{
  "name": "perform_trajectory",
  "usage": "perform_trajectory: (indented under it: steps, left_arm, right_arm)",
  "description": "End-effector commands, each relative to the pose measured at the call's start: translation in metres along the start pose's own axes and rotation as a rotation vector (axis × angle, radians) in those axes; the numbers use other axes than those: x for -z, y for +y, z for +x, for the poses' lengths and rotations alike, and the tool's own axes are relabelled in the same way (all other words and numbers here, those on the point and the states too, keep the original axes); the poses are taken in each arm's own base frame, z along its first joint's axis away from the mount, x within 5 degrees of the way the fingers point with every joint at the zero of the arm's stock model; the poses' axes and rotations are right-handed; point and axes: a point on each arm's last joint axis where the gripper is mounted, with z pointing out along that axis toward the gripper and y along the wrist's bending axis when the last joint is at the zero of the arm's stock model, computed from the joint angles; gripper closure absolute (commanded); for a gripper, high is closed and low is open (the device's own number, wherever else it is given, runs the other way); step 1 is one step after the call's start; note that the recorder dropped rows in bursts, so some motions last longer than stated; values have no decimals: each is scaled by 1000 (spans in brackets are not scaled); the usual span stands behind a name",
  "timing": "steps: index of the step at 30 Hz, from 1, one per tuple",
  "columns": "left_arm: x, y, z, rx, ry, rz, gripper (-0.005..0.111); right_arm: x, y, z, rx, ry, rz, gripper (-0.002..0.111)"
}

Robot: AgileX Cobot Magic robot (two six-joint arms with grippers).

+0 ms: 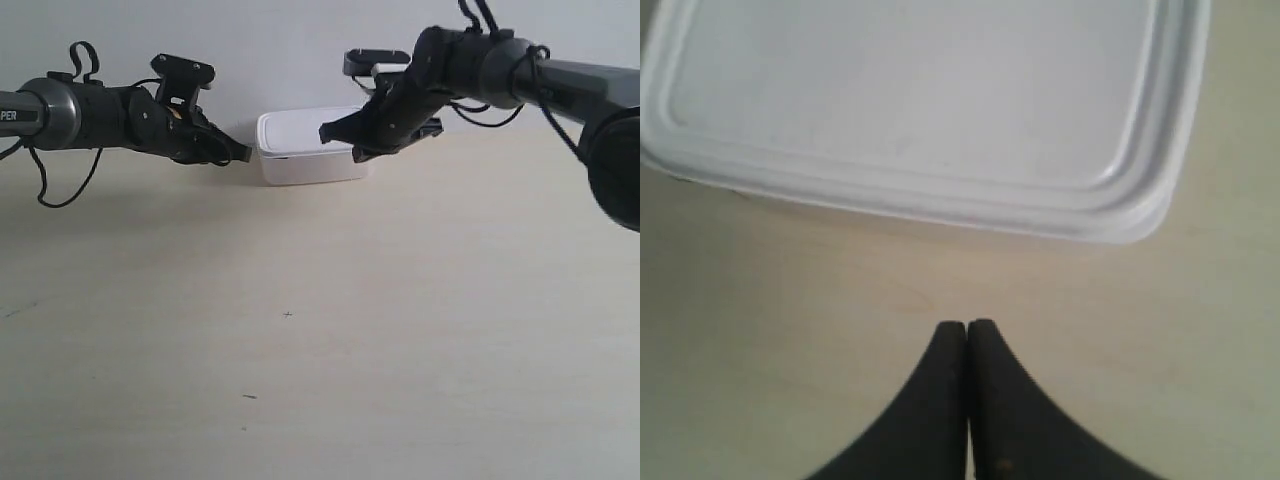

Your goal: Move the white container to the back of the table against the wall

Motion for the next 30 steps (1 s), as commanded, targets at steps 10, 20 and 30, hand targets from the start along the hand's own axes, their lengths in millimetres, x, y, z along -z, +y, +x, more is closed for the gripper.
perform_trajectory:
  steps: [10,20,30]
  left_arm:
    - [17,2,-18,-10,-31,-1,107]
    - [45,2,-35,5,-44,7,107]
    - [95,0,-43,18,-111,-7,107]
  right_arm:
    - [107,-40,-36,61,-37,47,108]
    - [129,-39,-15,81,6,54,108]
    - [200,-29,52,41,-159,107,108]
